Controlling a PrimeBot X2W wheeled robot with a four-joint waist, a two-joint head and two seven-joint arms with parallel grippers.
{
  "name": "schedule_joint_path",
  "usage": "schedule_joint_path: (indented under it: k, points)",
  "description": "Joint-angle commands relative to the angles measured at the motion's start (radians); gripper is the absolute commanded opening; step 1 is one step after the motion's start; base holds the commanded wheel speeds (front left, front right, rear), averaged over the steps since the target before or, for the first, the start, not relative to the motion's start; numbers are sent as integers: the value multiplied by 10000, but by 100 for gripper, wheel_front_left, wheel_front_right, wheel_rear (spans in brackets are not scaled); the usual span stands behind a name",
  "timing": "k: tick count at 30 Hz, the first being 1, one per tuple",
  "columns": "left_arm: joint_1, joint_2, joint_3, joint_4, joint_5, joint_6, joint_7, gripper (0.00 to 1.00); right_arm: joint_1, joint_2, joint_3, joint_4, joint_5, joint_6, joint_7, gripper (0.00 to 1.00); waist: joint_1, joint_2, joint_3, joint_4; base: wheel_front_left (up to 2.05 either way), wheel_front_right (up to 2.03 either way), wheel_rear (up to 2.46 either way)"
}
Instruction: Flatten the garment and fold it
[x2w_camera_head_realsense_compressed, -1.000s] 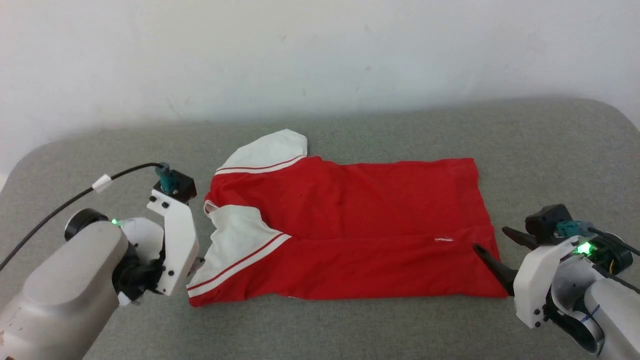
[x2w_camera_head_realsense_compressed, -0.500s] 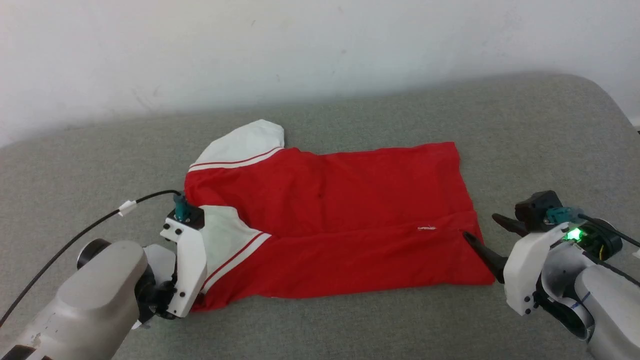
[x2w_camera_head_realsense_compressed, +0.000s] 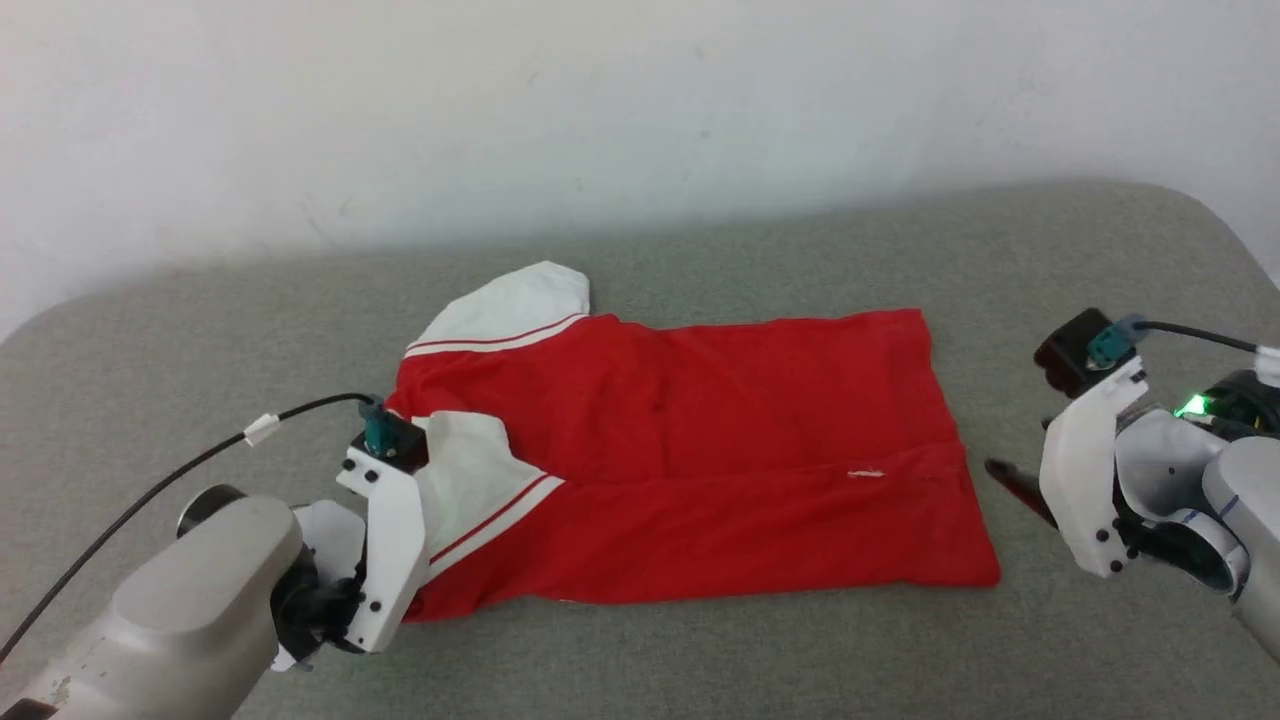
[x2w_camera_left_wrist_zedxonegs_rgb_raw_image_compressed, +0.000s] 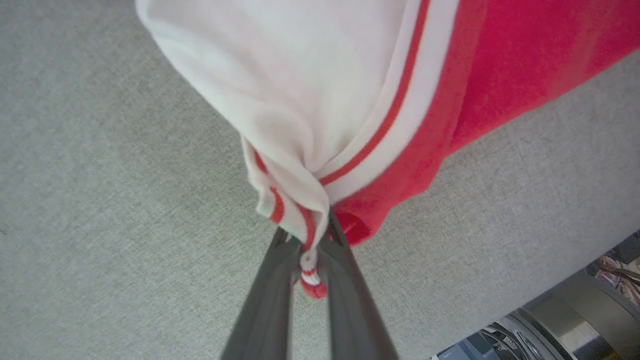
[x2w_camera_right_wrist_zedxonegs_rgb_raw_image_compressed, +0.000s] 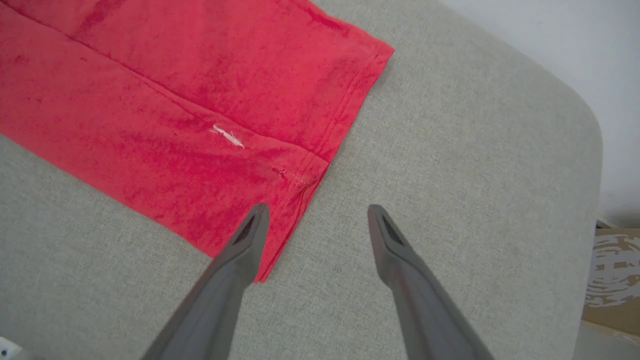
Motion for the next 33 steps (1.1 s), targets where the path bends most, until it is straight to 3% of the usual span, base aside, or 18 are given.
schedule_joint_path:
  k: [1,6,10,18,23,25,33]
  points:
    - [-24,55,-84,-92,-50,7,-75,0,-176,-50,173,-47,199,-9,325,100,-1,0,-43,108,0,0,0]
    - [-248,24,-262,-368,-112,6,-178,0,-620,-257,996,358,909,-9,1757,100,-1,0,122,350,0,0,0]
    - [-480,-72,-344,-431,-66,6,-315,0,-651,83,1142,1266,1618,-9,2314,100,-1,0,427,547,0,0,0]
    - [-863,-148,-429,-339,-36,6,-505,0,-515,1142,1247,3016,1943,-9,1746,100,-1,0,984,787,0,0,0]
    - [-912,-176,-471,-264,-114,6,-632,0,-188,1521,1773,3402,2115,-9,1476,100,-1,0,1122,851,0,0,0]
    - [-853,-154,-490,-227,-169,6,-699,0,-191,1504,1934,3326,2219,-9,1283,2,-1,0,1069,818,0,0,0]
    - [-226,293,-453,-657,-583,6,-1462,0,-397,936,2098,2619,2739,-9,-60,0,-1,0,243,592,0,0,0]
